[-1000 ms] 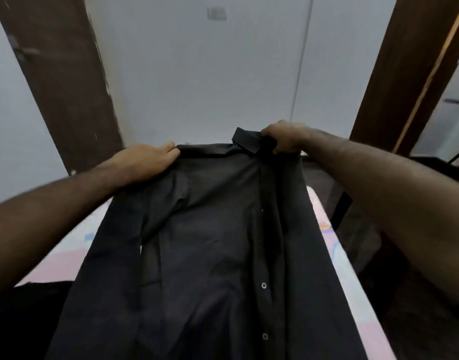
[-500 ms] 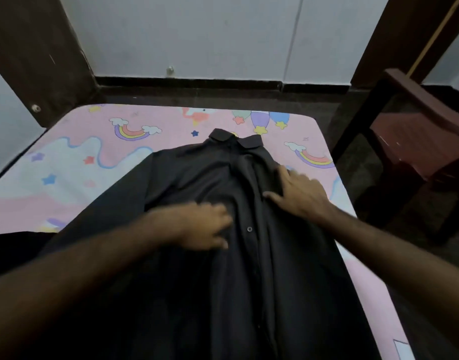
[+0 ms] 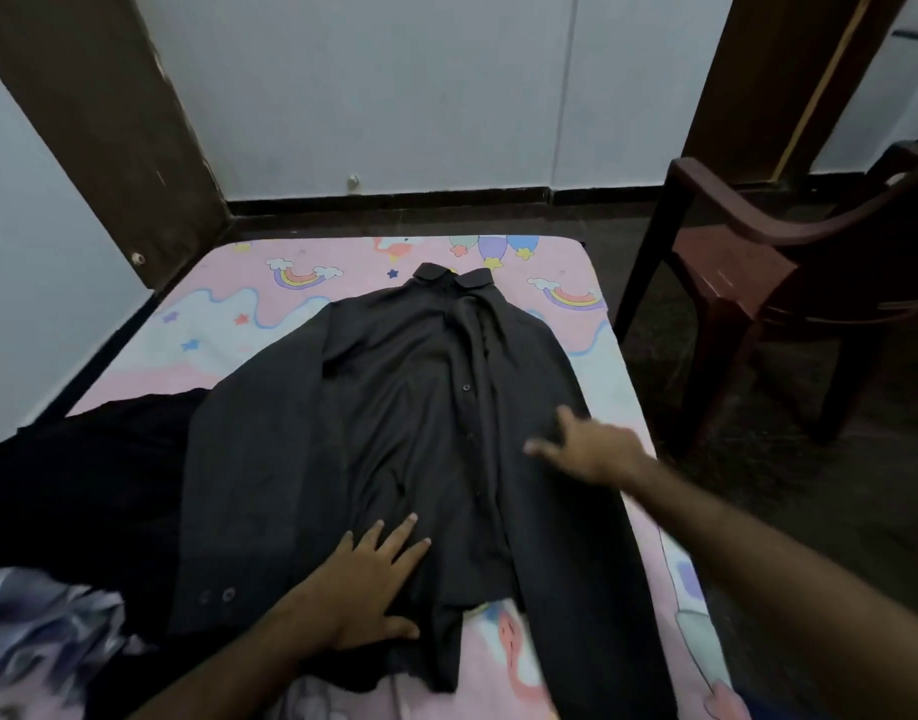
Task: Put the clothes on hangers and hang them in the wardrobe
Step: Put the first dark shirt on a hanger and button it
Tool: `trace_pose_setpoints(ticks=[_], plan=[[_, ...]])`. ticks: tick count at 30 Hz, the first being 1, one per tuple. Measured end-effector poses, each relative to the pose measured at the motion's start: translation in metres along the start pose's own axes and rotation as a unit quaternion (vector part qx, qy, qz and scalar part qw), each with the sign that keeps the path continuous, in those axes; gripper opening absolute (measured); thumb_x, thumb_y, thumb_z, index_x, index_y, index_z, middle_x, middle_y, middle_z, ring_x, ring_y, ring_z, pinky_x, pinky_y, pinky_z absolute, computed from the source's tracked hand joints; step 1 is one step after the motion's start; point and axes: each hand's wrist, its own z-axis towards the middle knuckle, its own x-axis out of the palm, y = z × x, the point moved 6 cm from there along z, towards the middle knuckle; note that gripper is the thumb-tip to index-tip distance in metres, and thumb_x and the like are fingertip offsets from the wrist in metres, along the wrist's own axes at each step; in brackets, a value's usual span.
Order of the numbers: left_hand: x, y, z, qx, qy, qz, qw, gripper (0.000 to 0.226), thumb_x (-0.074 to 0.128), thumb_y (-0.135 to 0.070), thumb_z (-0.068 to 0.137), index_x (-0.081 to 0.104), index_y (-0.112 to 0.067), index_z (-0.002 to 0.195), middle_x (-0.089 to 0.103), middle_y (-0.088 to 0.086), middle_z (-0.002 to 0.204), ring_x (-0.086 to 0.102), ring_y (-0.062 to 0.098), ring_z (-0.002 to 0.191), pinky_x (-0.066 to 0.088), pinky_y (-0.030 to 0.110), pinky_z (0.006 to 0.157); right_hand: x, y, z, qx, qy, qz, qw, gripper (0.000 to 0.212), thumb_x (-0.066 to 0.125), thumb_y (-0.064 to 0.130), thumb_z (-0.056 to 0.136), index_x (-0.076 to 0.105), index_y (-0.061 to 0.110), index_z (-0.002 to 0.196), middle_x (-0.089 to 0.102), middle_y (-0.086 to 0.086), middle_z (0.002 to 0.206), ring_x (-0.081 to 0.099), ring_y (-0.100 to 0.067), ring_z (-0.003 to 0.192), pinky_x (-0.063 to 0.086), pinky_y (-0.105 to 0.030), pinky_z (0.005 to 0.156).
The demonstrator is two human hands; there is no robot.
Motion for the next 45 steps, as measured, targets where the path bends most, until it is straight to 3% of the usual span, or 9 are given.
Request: trace_pose_setpoints(ticks=[3, 8, 12, 15, 18, 25, 30, 38, 45], plan=[[0.002, -0.004, -0.008, -0.023, -0.05, -0.012, 0.998, 0.083, 0.047, -0.053, 0.095, 0.005, -0.024, 0.161, -0.005, 0.004, 0.169, 0.019, 0.036, 0.151, 0.029, 0.053, 0.117, 0.048, 0.004, -0.049, -0.056, -0.017, -0.118, 0.991, 0.08, 0.043, 0.072, 0.095, 0.011, 0.038, 0.16, 0.054, -0.009, 0.141, 0.061, -0.033, 0.121, 0.047, -0.041, 0.095], [-0.011, 0.006, -0.017, -0.059, -0.167, -0.144, 0.974, 0.046, 0.047, -0.026, 0.095, 0.041, -0.018, 0.14, 0.038, 0.004, 0.145, 0.054, 0.024, 0.116, 0.051, 0.041, 0.092, 0.052, 0.001, -0.071, -0.106, -0.063, -0.064, 0.99, 0.047, 0.046, 0.024, 0.1, 0.041, 0.035, 0.146, 0.067, -0.009, 0.126, 0.065, -0.034, 0.108, 0.048, -0.038, 0.088], [-0.012, 0.009, -0.026, -0.07, -0.174, -0.17, 0.968, 0.039, 0.054, -0.03, 0.092, 0.044, -0.017, 0.127, 0.046, 0.003, 0.125, 0.058, 0.024, 0.109, 0.052, 0.044, 0.085, 0.035, -0.007, -0.079, -0.045, -0.09, -0.03, 0.994, 0.025, 0.049, 0.033, 0.099, 0.055, 0.022, 0.12, 0.065, -0.009, 0.125, 0.063, -0.035, 0.113, 0.052, -0.042, 0.091], [-0.002, 0.013, -0.029, -0.079, -0.172, -0.169, 0.967, 0.046, 0.056, -0.039, 0.094, 0.042, -0.019, 0.133, 0.05, 0.003, 0.126, 0.059, 0.024, 0.113, 0.052, 0.043, 0.088, 0.06, 0.005, -0.098, -0.026, -0.004, 0.003, 1.0, 0.077, 0.048, 0.077, 0.089, 0.044, 0.019, 0.14, 0.055, -0.011, 0.139, 0.057, -0.034, 0.126, 0.048, -0.046, 0.101], [-0.003, 0.016, -0.028, -0.102, -0.205, -0.203, 0.952, 0.036, 0.048, -0.026, 0.099, 0.047, -0.016, 0.133, 0.055, 0.007, 0.128, 0.06, 0.029, 0.112, 0.05, 0.042, 0.09, 0.093, 0.034, -0.13, -0.079, 0.001, -0.101, 0.992, 0.098, 0.045, 0.078, 0.089, 0.014, 0.019, 0.161, 0.059, -0.011, 0.138, 0.059, -0.033, 0.122, 0.045, -0.044, 0.102], [-0.007, 0.053, -0.03, -0.199, -0.29, -0.447, 0.822, 0.031, 0.04, -0.007, 0.1, 0.068, 0.003, 0.108, 0.067, 0.024, 0.122, 0.059, 0.044, 0.115, 0.045, 0.043, 0.096, 0.071, -0.004, -0.123, -0.04, -0.088, 0.291, 0.952, 0.043, 0.062, 0.007, 0.092, 0.055, 0.029, 0.129, 0.067, -0.003, 0.131, 0.062, -0.028, 0.124, 0.046, -0.037, 0.105], [0.004, 0.077, -0.04, -0.291, -0.298, -0.544, 0.728, 0.042, 0.038, -0.021, 0.103, 0.065, 0.011, 0.107, 0.065, 0.03, 0.119, 0.058, 0.041, 0.111, 0.041, 0.041, 0.093, 0.039, -0.044, -0.141, 0.107, -0.155, 0.229, 0.955, 0.038, 0.051, 0.022, 0.091, 0.053, 0.036, 0.127, 0.069, -0.008, 0.112, 0.063, -0.033, 0.1, 0.051, -0.041, 0.084], [0.016, 0.028, -0.044, -0.056, -0.249, -0.261, 0.931, 0.031, 0.056, -0.023, 0.099, 0.054, -0.004, 0.124, 0.056, 0.011, 0.119, 0.057, 0.029, 0.112, 0.047, 0.04, 0.093, 0.014, -0.009, -0.156, 0.007, -0.241, -0.142, 0.96, 0.043, 0.056, 0.015, 0.082, 0.05, 0.023, 0.124, 0.058, -0.004, 0.115, 0.054, -0.032, 0.103, 0.038, -0.042, 0.078], [0.043, 0.028, -0.052, -0.026, -0.244, -0.005, 0.969, 0.064, 0.079, -0.017, 0.07, 0.06, -0.005, 0.13, 0.063, 0.013, 0.13, 0.062, 0.035, 0.119, 0.052, 0.048, 0.101, 0.103, 0.088, -0.163, -0.319, -0.172, -0.225, 0.904, 0.061, 0.071, 0.027, 0.067, 0.06, 0.022, 0.126, 0.057, -0.002, 0.127, 0.054, -0.026, 0.114, 0.046, -0.042, 0.096]])
